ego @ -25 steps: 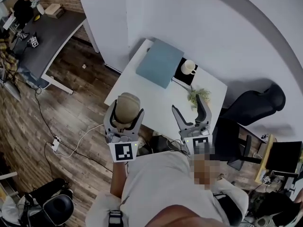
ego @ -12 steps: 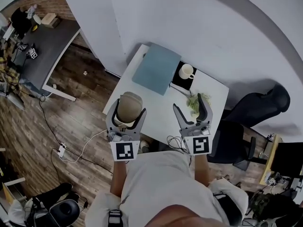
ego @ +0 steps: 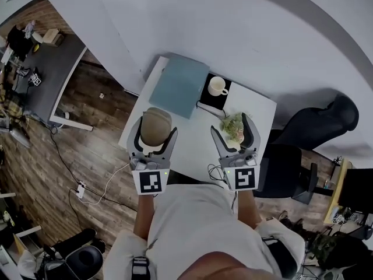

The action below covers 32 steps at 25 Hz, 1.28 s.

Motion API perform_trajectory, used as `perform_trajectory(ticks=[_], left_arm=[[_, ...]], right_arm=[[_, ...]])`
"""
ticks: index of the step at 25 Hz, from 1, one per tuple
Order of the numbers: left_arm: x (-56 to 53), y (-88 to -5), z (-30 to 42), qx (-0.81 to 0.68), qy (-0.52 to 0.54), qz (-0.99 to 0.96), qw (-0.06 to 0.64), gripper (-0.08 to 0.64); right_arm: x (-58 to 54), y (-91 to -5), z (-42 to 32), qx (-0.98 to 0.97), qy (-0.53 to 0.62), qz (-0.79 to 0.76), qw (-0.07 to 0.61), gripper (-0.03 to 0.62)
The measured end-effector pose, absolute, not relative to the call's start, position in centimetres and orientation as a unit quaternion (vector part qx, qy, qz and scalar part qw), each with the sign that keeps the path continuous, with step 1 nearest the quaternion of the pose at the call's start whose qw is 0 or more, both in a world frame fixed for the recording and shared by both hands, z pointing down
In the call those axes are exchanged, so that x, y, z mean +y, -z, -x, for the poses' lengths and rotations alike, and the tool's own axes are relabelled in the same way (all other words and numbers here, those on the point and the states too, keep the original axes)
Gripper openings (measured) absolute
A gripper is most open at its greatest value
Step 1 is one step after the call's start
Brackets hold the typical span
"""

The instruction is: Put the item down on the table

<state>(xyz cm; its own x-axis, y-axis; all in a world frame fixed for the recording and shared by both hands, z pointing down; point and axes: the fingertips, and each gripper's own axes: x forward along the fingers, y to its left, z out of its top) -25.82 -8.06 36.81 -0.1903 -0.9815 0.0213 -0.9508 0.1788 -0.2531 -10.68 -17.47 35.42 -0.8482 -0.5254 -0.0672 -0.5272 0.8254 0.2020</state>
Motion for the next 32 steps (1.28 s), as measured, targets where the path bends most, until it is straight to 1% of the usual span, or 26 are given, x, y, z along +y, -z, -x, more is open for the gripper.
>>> perform_trajectory(ticks=[3, 7, 15, 20, 26, 32], left_arm=[[-9.4, -36.7, 25.0, 0.758, 0.106, 0.639, 0.075, 0.400], [-11.3, -36.3, 24.3, 0.741, 0.110, 0.658, 0.084, 0.400], [-15.8, -36.6, 24.8, 0.691, 0.108, 0.709, 0.091, 0.400], [-18.2, -37.5, 25.6, 0.658, 0.103, 0.741, 0.081, 0.400], [-19.8, -38.8, 25.9, 0.607, 0.103, 0.784, 0.083, 0.400], [-20.4, -41.3, 25.2, 0.560, 0.119, 0.818, 0.063, 0.401]], right_arm=[[-18.1, -35.3, 9.9, 0.954, -0.105, 0.281, 0.011, 0.374], [-19.2, -35.5, 9.3, 0.949, -0.107, 0.298, 0.000, 0.373], [-21.5, -35.8, 8.7, 0.924, -0.110, 0.365, -0.015, 0.371], [-22.6, -35.9, 8.8, 0.904, -0.118, 0.411, -0.030, 0.371], [-22.4, -37.0, 8.6, 0.882, -0.111, 0.453, -0.063, 0.368], [-22.0, -38.9, 7.9, 0.869, -0.095, 0.477, -0.096, 0.367]])
